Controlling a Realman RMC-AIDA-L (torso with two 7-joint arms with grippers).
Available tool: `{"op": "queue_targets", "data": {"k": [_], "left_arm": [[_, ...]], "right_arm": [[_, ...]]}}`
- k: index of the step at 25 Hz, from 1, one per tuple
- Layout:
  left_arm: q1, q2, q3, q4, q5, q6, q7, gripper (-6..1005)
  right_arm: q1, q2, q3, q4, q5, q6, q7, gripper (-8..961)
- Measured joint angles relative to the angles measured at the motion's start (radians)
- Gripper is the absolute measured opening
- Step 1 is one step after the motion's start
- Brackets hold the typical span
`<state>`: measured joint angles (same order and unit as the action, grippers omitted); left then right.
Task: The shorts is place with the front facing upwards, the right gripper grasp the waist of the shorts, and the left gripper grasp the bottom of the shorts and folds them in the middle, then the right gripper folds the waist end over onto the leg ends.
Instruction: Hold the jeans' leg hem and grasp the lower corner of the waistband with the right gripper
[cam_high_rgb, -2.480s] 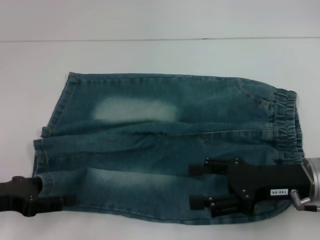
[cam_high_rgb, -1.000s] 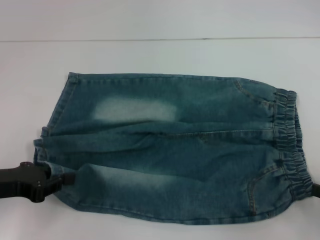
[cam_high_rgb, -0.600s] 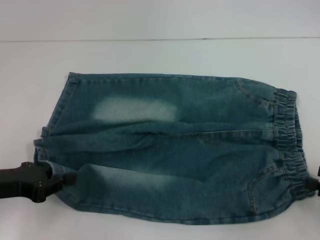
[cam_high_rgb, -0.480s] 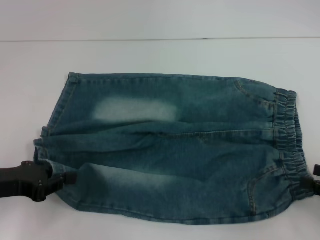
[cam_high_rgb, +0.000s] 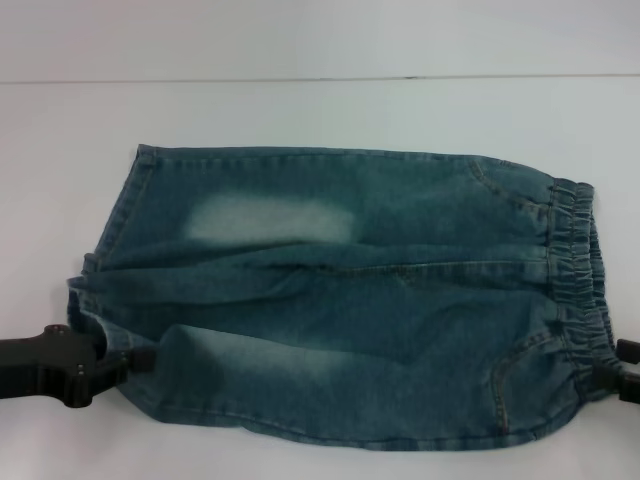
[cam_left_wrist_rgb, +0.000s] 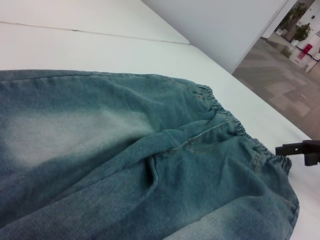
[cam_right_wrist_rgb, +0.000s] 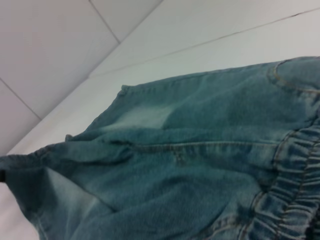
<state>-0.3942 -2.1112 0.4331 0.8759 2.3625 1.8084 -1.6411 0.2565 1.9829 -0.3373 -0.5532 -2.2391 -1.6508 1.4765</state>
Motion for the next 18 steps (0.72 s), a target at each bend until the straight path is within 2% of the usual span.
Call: {"op": "queue_targets", "data": {"k": [6, 18], "left_arm": [[0.000, -0.001, 0.001, 0.000, 0.000, 0.001, 0.001, 5], [-0.003, -0.003, 0.001, -0.005, 0.000, 0.000, 0.006, 4]], "right_arm": [[0.010, -0.012, 0.022, -0.015, 0.004, -0.040, 0.049, 912], [0.015, -0.015, 0.041, -0.042, -0.009, -0.009, 0.107, 912]]}}
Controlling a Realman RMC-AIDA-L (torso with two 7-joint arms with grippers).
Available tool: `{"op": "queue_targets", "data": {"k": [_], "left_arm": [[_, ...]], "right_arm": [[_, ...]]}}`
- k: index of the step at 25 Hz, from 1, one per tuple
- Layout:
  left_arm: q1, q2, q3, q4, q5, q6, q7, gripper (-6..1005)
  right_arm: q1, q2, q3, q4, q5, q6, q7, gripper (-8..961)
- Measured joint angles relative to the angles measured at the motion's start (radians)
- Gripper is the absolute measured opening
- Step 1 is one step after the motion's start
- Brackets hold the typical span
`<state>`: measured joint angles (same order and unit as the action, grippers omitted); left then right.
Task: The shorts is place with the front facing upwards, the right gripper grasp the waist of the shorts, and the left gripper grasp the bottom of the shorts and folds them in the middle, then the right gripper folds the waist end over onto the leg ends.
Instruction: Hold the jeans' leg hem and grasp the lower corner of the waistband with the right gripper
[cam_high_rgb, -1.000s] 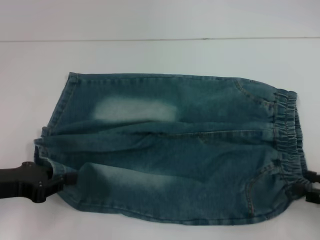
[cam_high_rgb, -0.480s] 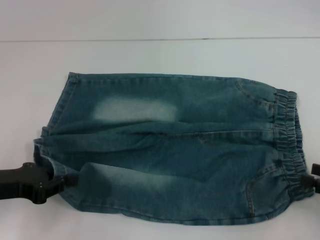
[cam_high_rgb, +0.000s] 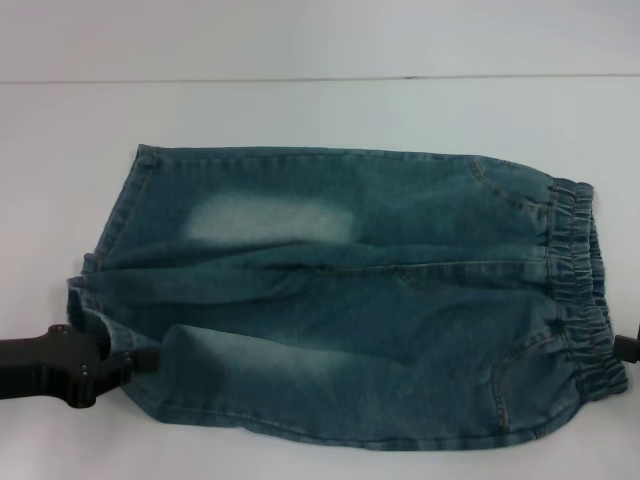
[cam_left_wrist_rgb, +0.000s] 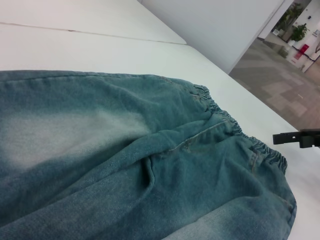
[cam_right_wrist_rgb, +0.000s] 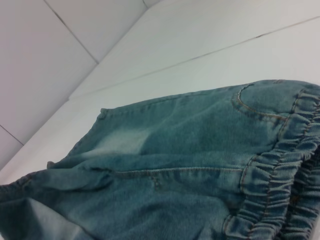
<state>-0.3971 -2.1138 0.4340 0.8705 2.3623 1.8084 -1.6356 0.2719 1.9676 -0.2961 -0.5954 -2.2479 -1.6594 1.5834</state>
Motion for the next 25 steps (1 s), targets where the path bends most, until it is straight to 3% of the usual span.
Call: {"op": "queue_targets", "data": {"k": [25], "left_arm": [[-0.008, 0.000, 0.000, -0.002, 0.000, -0.003, 0.001, 4]], "right_arm": [[0.041, 0.010, -0.025, 0.005, -0.079, -0.036, 0.020, 911]]}}
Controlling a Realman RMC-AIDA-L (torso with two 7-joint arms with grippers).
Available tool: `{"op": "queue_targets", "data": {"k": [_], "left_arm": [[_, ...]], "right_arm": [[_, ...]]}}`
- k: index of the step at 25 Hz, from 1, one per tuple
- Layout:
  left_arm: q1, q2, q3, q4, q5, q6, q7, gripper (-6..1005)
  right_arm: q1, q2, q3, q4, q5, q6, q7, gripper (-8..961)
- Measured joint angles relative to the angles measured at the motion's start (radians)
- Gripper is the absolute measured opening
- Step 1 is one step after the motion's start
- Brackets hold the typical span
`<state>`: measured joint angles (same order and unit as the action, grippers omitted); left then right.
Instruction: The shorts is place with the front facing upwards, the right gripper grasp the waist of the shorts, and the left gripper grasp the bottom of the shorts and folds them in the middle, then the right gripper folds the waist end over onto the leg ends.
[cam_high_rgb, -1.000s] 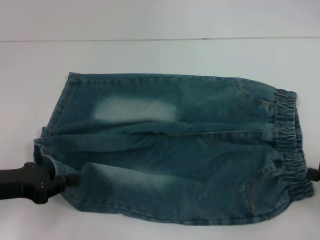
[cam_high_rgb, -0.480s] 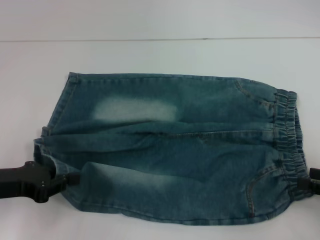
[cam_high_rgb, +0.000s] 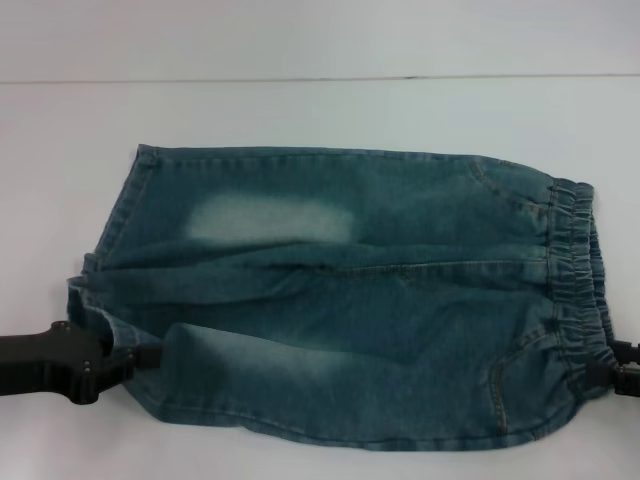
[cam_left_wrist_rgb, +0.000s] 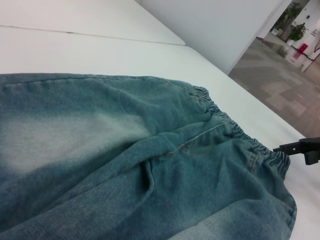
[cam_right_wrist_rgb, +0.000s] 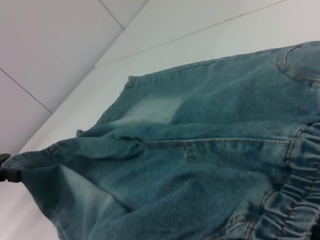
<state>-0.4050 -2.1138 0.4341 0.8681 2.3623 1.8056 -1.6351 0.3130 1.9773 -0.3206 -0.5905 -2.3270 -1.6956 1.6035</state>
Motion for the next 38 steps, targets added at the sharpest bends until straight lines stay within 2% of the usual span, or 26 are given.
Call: {"op": "queue_targets", "data": {"k": [8, 21, 27, 33, 38], "left_arm": [[0.000, -0.002, 0.003, -0.003, 0.001, -0.003, 0.002, 4], [0.000, -0.005, 0.003, -0.003, 0.002, -0.005, 0.002, 5], [-0.002, -0.005, 0.003, -0.003, 0.001, -0.003, 0.002, 5], [-0.005, -0.005, 0.002, 0.001, -0.001, 0.003, 0.003, 5], [-0.005, -0.005, -0.001, 0.002, -0.003, 0.005, 0.003, 5]], "right_arm": [[-0.001, -0.009, -0.001, -0.005, -0.017, 0.021, 0.053, 911], [0.025, -0.002, -0.003, -0.005, -0.047, -0.015, 0.054, 912], [0.029, -0.008, -0.042, -0.005, -0.050, -0.001, 0.042, 891], [0.040, 0.001, -0.067, -0.006, -0.051, 0.006, 0.018, 724], [0.042, 0.005, -0.069, -0.006, -0.048, -0.004, -0.008, 493]]}}
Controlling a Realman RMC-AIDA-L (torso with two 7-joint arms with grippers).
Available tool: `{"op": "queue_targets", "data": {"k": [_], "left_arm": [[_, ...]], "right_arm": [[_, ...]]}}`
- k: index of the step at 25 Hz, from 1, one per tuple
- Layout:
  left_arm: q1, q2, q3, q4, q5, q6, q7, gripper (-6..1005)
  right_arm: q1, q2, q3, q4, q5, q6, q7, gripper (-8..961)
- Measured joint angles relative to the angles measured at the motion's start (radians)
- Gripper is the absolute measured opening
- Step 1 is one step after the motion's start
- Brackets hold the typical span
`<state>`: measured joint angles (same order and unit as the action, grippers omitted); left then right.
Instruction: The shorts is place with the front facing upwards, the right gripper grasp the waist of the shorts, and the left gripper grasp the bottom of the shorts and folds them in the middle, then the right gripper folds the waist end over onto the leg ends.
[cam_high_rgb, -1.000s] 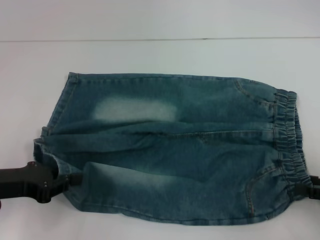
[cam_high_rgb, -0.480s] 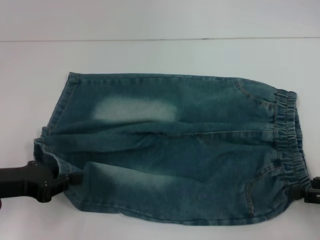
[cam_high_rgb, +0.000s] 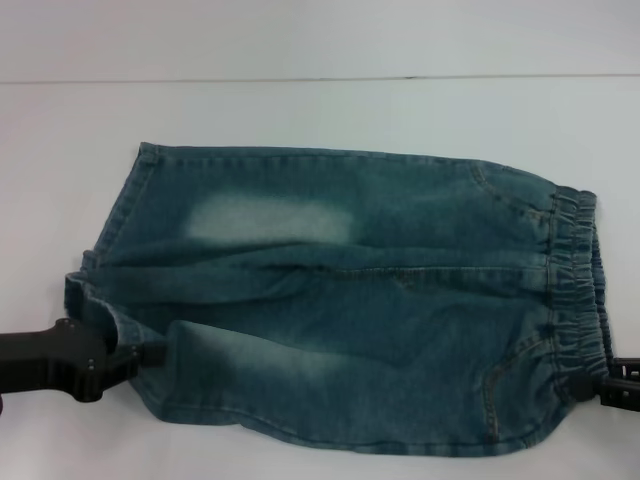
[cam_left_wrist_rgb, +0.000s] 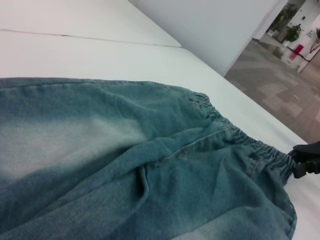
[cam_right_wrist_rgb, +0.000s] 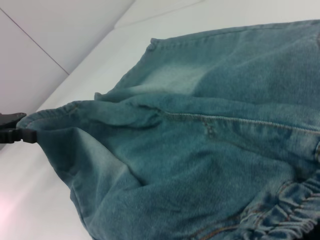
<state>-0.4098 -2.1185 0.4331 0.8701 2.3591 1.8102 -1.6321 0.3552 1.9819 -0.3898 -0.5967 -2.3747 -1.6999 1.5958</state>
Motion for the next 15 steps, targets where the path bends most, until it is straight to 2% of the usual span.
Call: {"op": "queue_targets", "data": {"k": [14, 15], "left_arm": [[0.005, 0.006, -0.008, 0.004, -0.079, -0.002, 0.008, 5], [0.006, 0.006, -0.009, 0.004, -0.087, -0.004, 0.010, 5]], "right_arm": [[0.001, -0.007, 0.029, -0.021, 0.112, -0.040, 0.017, 53], [0.003, -0.007, 0.029, -0.020, 0.116, -0.040, 0.022, 58]]}}
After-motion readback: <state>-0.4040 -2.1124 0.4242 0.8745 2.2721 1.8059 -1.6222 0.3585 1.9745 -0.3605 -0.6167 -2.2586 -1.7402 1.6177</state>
